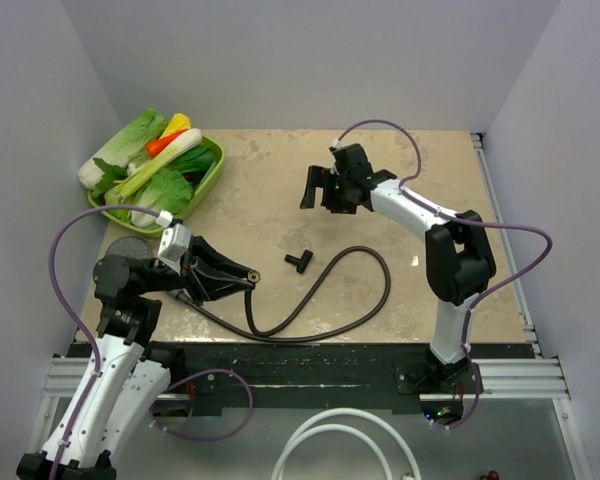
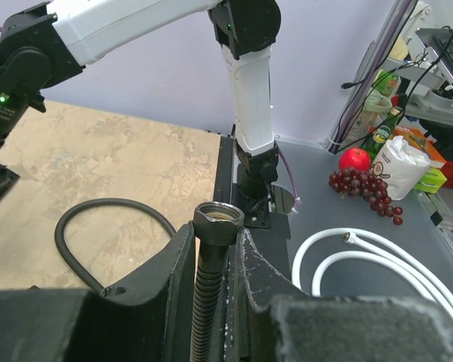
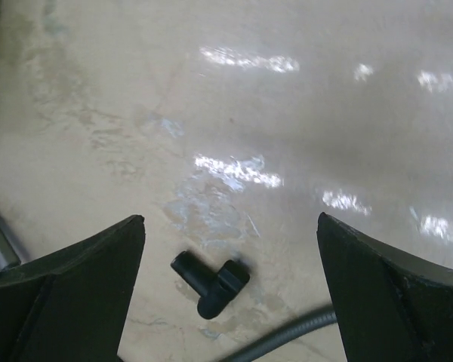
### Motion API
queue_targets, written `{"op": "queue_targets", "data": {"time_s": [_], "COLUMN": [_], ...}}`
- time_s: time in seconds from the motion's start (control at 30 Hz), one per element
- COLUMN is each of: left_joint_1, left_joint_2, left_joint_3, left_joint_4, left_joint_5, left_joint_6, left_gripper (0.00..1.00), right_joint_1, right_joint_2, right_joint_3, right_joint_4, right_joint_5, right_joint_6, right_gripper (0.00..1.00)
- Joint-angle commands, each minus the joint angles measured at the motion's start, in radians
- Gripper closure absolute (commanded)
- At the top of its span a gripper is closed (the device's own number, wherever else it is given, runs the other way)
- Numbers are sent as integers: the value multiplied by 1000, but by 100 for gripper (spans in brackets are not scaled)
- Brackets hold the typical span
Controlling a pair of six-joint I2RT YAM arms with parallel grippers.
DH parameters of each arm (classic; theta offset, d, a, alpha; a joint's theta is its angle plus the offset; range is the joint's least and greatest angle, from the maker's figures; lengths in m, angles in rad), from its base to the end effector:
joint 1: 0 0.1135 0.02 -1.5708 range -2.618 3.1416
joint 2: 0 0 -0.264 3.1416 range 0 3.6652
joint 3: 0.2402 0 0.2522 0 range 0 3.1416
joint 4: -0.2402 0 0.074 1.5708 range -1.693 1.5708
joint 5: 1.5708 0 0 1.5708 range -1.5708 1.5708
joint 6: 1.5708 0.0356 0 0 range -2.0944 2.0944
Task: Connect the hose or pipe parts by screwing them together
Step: Place the adaptor at the center of the board.
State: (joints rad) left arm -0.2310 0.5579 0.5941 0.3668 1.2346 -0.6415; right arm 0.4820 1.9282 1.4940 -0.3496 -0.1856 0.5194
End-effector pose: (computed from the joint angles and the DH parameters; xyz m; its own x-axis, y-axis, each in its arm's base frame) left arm 0.1067 -0.0596 0.3557 -0.2452 -0.1451 -0.9586 0.9662 0.0443 -0.2538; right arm 0.3842 0.2084 0.2353 -0.8267 0.1181 -0.5502 -0.1855 0.8658 0.4646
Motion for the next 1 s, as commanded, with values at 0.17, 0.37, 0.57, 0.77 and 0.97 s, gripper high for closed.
{"op": "queue_targets", "data": {"time_s": [0.17, 0.37, 0.57, 0.77, 0.97], "left_joint_1": [5, 5, 5, 5, 5], "left_joint_2": [13, 7, -3, -10, -13], "left_joint_3": [36, 38, 42, 52, 64], "left_joint_4": [29, 15, -14, -35, -71], "left_joint_5": [-12, -14, -11, -6, -4], "left_joint_6": [14, 17, 42, 59, 88], "left_gripper": [100, 100, 100, 100, 100], "right_joint_1": [139, 240, 250, 263, 273], "right_joint_2": [-101, -11, 12, 48, 87], "right_joint_3": [-17, 68, 9, -5, -9], "right_joint_4": [-206, -327, -302, -299, -296], "right_joint_5": [370, 460, 445, 442, 436], "right_joint_6": [341, 404, 435, 455, 475], "right_gripper": [3, 11, 21, 22, 25]}}
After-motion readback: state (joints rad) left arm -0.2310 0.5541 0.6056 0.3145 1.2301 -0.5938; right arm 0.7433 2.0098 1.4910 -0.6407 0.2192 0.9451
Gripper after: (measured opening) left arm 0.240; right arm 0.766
